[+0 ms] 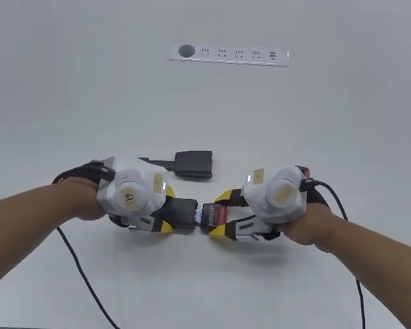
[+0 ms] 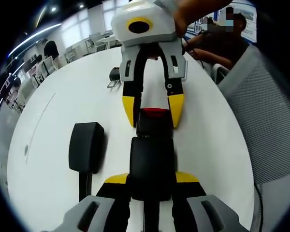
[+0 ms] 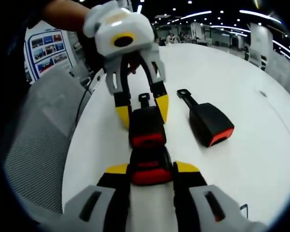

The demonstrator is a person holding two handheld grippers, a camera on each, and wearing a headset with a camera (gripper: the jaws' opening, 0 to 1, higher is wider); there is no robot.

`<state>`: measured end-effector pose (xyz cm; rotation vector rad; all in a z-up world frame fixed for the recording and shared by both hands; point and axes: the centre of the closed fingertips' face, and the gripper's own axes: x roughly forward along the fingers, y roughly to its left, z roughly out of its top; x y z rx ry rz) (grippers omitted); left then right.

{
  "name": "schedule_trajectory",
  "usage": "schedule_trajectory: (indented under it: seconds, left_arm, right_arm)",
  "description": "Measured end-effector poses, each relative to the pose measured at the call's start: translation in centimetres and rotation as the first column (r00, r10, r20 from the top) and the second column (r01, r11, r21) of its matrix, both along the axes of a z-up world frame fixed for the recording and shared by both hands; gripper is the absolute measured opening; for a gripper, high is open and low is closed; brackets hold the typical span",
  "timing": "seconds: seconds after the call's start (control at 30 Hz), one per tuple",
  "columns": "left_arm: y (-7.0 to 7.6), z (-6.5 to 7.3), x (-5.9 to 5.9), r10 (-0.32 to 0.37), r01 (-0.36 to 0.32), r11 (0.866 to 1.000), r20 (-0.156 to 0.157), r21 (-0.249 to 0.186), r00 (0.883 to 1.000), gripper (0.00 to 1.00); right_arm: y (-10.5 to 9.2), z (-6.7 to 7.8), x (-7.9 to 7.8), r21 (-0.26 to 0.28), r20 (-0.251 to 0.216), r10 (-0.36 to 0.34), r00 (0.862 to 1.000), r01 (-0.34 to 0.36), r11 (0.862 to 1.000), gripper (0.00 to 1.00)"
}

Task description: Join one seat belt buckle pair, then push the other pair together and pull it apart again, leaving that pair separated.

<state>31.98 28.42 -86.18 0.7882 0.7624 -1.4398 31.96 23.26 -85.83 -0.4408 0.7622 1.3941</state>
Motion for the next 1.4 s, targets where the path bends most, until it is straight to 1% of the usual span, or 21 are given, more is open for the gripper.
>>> schedule_trajectory:
  seconds: [0.03,0.07,0.4,0.57,0.63,0.83,0.93,1.0,1.03,1.17,1.23,1.3,1.33,1.4]
  left_arm:
    - [-0.03,0.03,-0.11,-0.01,0.01,1.0,-0.008,-0.004,1.0,0.34]
    - [0.04,0.06,0.02,-0.007,0.007,1.0,-0.002,-0.005,1.0,0.34]
    - [-0.02,0.13,0.13,-0.009,0.009,1.0,-0.005,-0.008,1.0,0.34]
    - [0.03,0.13,0.2,-0.012,0.012,1.0,-0.007,-0.009,1.0,0.34]
    - [0.14,0.13,0.26,-0.017,0.017,1.0,-0.008,-0.014,1.0,0.34]
    - [0.18,0.11,0.24,-0.022,0.022,0.999,-0.009,-0.025,1.0,0.34]
    - [0.26,0.11,0.27,-0.019,0.018,0.999,-0.01,-0.041,1.0,0.34]
    - [0.27,0.14,0.27,-0.014,0.013,0.998,-0.012,-0.056,1.0,0.34]
    - [0.27,0.15,0.25,-0.016,0.015,0.998,-0.011,-0.061,1.0,0.34]
    - [0.28,0.21,0.25,0.003,-0.005,0.995,-0.013,-0.103,1.0,0.34]
    - [0.28,0.22,0.23,-0.001,-0.001,0.993,-0.011,-0.115,1.0,0.34]
    - [0.24,0.26,0.19,-0.009,0.008,0.992,-0.007,-0.127,1.0,0.34]
    - [0.24,0.26,0.15,-0.013,0.012,0.99,-0.005,-0.138,1.0,0.34]
    - [0.31,0.26,0.17,-0.014,0.012,0.989,-0.011,-0.15,1.0,0.34]
  right_arm:
    - [-0.23,-0.07,-0.03,-0.02,-0.002,0.002,1.0,-0.002,1.0,0.34]
    - [-0.1,-0.03,-0.24,-0.016,-0.002,0.007,1.0,-0.007,1.0,0.34]
    - [-0.29,-0.22,-0.2,-0.017,0.001,0.006,1.0,-0.006,1.0,0.34]
    - [-0.33,-0.25,-0.17,-0.006,0.002,0.002,1.0,-0.001,1.0,0.34]
    - [-0.35,-0.26,-0.2,0.0,0.01,0.001,1.0,-0.001,1.0,0.34]
    - [-0.38,-0.21,-0.18,0.024,0.016,-0.025,1.0,0.025,0.999,0.34]
    - [-0.48,-0.19,-0.23,0.04,0.027,-0.034,0.999,0.033,0.999,0.34]
    - [-0.53,-0.13,-0.26,0.06,0.049,-0.039,0.998,0.036,0.998,0.34]
    - [-0.55,-0.1,-0.28,0.069,0.048,-0.048,0.998,0.045,0.997,0.34]
    - [-0.6,0.01,-0.38,0.12,0.069,-0.085,0.994,0.077,0.99,0.34]
    - [-0.65,0.08,-0.39,0.143,0.064,-0.098,0.993,0.088,0.986,0.33]
    - [-0.67,0.13,-0.39,0.154,0.07,-0.098,0.993,0.087,0.984,0.33]
    - [-0.68,0.17,-0.39,0.162,0.065,-0.101,0.993,0.089,0.983,0.33]
    - [-0.69,0.17,-0.41,0.178,0.068,-0.103,0.992,0.09,0.98,0.33]
